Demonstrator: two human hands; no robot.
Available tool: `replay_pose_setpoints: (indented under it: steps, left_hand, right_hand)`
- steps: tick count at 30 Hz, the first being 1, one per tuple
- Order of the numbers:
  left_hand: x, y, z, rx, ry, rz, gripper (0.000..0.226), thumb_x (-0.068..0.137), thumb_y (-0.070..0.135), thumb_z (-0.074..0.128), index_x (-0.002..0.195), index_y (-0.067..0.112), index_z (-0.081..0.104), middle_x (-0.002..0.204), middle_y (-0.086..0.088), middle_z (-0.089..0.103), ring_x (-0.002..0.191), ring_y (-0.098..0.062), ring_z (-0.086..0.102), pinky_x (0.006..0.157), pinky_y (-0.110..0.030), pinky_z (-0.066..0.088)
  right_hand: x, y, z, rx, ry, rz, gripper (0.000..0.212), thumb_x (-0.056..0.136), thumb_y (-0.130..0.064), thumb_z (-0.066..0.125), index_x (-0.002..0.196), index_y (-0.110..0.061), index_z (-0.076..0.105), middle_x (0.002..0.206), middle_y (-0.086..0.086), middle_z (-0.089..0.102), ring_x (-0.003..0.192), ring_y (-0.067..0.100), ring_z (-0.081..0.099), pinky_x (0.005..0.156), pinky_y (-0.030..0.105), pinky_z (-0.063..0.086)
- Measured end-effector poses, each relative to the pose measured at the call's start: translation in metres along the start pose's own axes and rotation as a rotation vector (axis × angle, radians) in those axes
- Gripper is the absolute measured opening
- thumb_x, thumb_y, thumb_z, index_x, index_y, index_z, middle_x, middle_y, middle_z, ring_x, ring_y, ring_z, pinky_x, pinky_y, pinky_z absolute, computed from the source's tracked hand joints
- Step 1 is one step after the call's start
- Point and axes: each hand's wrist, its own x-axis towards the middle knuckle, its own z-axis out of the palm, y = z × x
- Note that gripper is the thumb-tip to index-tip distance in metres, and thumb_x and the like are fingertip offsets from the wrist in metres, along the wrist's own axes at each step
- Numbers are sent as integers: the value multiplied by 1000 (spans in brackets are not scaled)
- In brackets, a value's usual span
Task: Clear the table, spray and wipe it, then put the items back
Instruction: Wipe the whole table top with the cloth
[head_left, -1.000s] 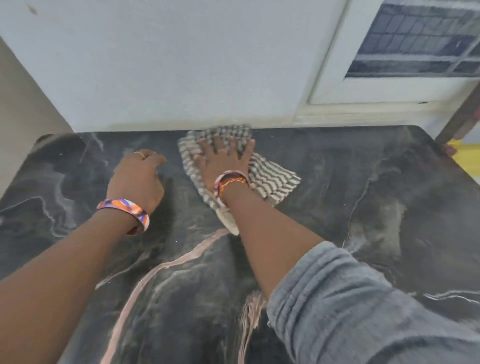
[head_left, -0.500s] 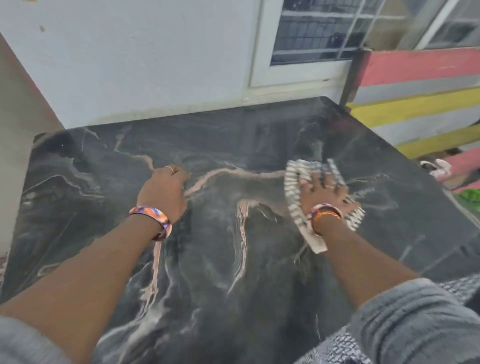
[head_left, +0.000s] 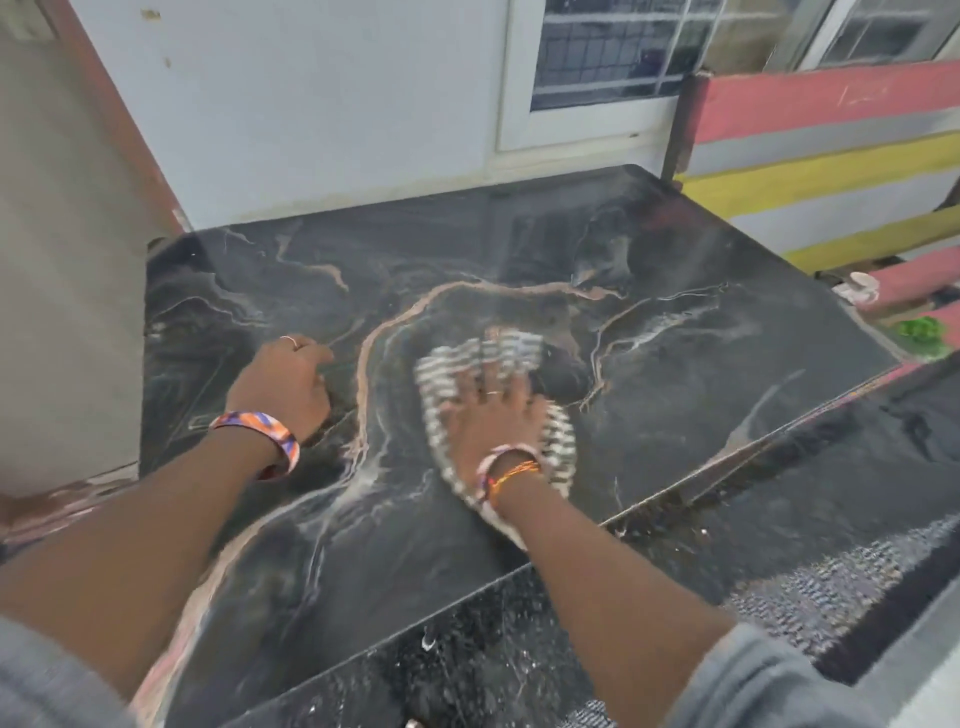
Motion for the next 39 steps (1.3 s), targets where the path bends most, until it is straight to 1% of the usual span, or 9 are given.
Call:
replay_pose_setpoints:
  steps: [5,11,16,20,23,26,29,33,39]
  left_hand:
    - [-32,-18,-8,-33,0,-109,39,76,-4,53,112,2,65,123,-25,56,113,-45,52,98,-53,44]
    - [-87,-21,-17,-77,45,-150,37,81,-3,50,114,3,64,127,-23,55,117,-42,50,102,-48,43]
    - [-123,-42,-31,-75,94,-200,35,81,-6,52,113,-2,64,124,-27,57,115,-44,52,102,-46,42]
    - [-142,-76,-45,-14,77,-274,35,80,-5,51,112,-1,65,123,-26,58,114,-44,52,102,-48,43]
    - [-142,-89,-51,1,69,-340,34,81,-5,51,113,-3,63,128,-27,54,117,-44,50,103,-47,42]
    - [-127,-95,-51,-8,80,-353,35,83,-4,49,116,-1,62,131,-26,51,120,-43,48,104,-48,41]
    - [-99,-101,-44,-31,93,-346,34,83,-3,50,114,0,63,129,-26,53,118,-44,48,102,-49,42]
    - [-46,-106,-35,-50,74,-279,33,82,0,54,114,1,64,125,-26,56,116,-44,50,102,-48,42]
    - [48,-133,-28,-65,73,-195,33,85,5,52,116,4,62,129,-21,55,120,-40,48,103,-45,41]
  right_hand:
    - [-58,-46,20,-30,-28,-477,51,98,-42,26,148,-33,19,158,-7,12,144,30,6,111,54,7]
    - [-97,5,21,-41,65,-282,49,98,-47,20,147,-38,18,158,-10,14,144,25,12,112,52,11]
    - [-126,-36,29,-17,7,-163,63,96,-52,18,151,-24,5,160,2,2,144,36,4,112,57,9]
    - [-157,-101,51,-4,-40,-439,65,96,-53,17,151,-23,1,159,6,-3,144,40,-1,111,60,6]
    - [-169,-136,60,-43,-77,-681,59,97,-48,22,150,-25,11,160,3,4,143,39,4,108,61,9]
    - [-159,-137,59,-33,-104,-754,52,98,-46,23,148,-34,16,159,-4,6,143,32,4,108,59,6]
    - [-131,-125,51,21,-124,-589,52,98,-44,21,148,-40,7,159,-10,-3,145,33,-1,110,61,-2]
    - [-48,-96,28,39,-76,-189,55,98,-47,17,147,-42,-7,157,-11,-16,145,35,-8,111,61,-5]
    - [103,-69,1,46,56,316,57,97,-49,11,150,-32,-3,159,0,-9,145,38,-5,110,63,-3]
